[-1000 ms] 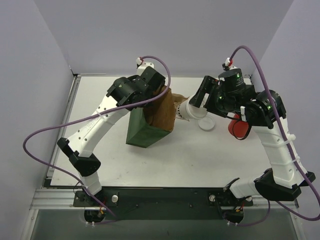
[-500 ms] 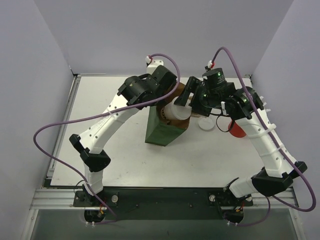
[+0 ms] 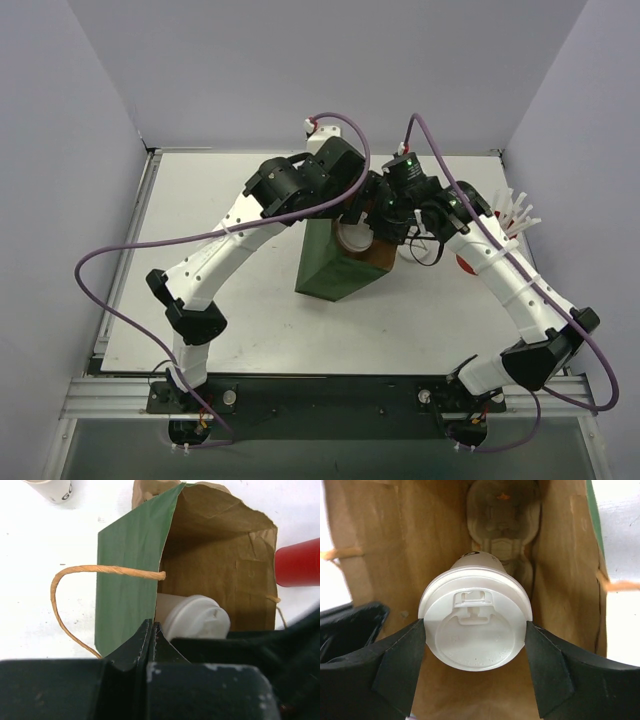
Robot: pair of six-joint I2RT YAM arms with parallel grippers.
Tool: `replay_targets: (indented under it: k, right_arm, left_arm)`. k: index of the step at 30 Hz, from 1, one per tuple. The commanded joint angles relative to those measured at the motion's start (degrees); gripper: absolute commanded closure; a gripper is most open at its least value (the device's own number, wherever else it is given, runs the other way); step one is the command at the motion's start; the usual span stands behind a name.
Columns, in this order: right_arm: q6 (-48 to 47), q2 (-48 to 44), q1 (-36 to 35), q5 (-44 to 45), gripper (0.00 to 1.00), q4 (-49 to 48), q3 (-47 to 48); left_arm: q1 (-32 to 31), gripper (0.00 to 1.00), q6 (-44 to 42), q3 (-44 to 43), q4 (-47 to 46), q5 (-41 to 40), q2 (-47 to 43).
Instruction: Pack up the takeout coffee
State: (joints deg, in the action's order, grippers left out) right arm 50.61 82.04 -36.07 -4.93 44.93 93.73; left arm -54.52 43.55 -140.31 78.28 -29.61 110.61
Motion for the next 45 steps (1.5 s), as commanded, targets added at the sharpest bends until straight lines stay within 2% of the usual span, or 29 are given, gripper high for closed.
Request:
replay_targets:
  k: [1,10,19,37,45]
  right_arm:
    - [1.16,0.14,-0.4,0.97,0.55,-2.12,-2.76]
    - [1.77,-0.3,-1.19,0.36,0.57,-2.04,-9.27]
    - [0.63,1.1,-3.47,1.94,0.58,1.39,-7.43]
    - [-1.83,10.86,-9.01,0.45,0.6,6.92,0.04]
    - [-2.27,12.97,-10.33,0.45,0.61,8.77,0.22]
  left_arm:
    - [-1.46,1.0,2.68,-1.46,8.56,1.3,-1.18]
    - [-2.96,1.0,6.72,9.08,-0.66,4.29,-6.1]
    - [-2.87,1.0,10.06,19.79,-6.2,4.47,-11.64]
    - [-2.69,1.0,14.9,31.94,-7.7,0.95,-20.16]
    - [-2.43,1.0,16.21,36.68,-7.44,0.43,-23.5]
